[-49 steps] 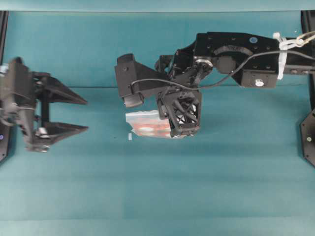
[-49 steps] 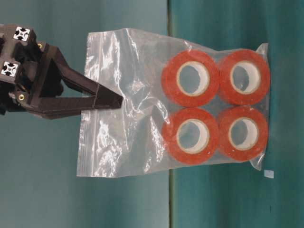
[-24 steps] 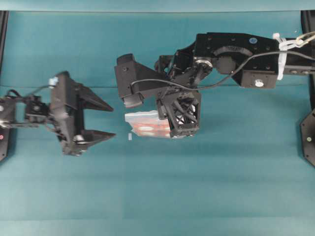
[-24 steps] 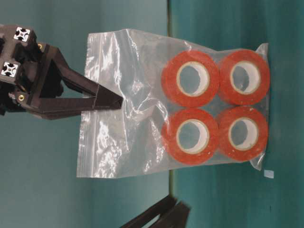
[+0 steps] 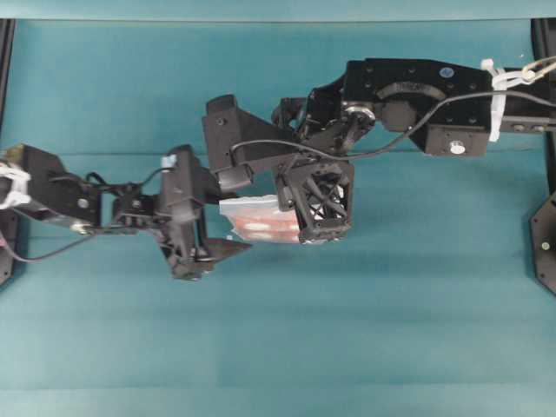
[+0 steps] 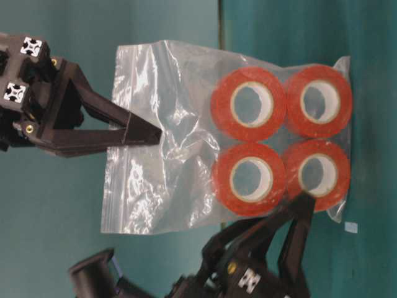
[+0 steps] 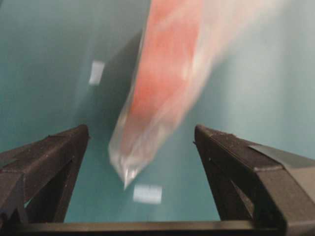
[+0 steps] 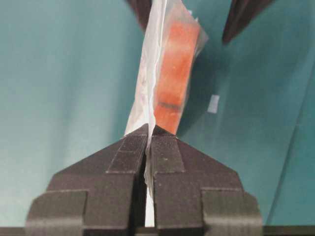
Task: Hand over the clear zip bag and make it stand upright.
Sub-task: 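Move the open left gripper to the bag's lower edge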
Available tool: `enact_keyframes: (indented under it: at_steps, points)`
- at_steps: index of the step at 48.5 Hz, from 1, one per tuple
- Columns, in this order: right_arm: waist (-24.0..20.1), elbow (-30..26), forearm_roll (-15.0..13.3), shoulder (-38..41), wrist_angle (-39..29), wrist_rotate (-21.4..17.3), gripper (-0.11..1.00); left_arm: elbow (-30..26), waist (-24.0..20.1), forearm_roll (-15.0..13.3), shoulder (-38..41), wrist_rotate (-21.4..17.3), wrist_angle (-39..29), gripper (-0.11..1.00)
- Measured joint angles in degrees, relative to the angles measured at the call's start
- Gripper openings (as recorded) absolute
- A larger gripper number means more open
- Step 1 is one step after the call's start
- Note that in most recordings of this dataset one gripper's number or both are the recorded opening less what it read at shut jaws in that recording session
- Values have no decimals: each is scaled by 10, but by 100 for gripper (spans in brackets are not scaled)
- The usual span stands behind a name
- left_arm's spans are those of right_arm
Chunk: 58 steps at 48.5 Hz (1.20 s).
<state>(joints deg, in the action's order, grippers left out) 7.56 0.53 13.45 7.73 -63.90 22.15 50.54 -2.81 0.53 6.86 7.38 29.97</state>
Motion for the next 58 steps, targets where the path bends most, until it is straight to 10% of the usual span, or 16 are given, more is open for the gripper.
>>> enact_keyframes:
  at_steps: [32, 49, 58]
  points:
    - [0, 8, -1, -4, 0, 0, 1, -47, -2, 0, 62, 6, 23, 91]
    - [1, 18, -1, -5, 1, 0, 1, -54, 3, 0, 62, 10, 55, 27]
    - [1, 20, -1, -5, 2, -4, 1, -51, 3, 0, 62, 4, 59, 25]
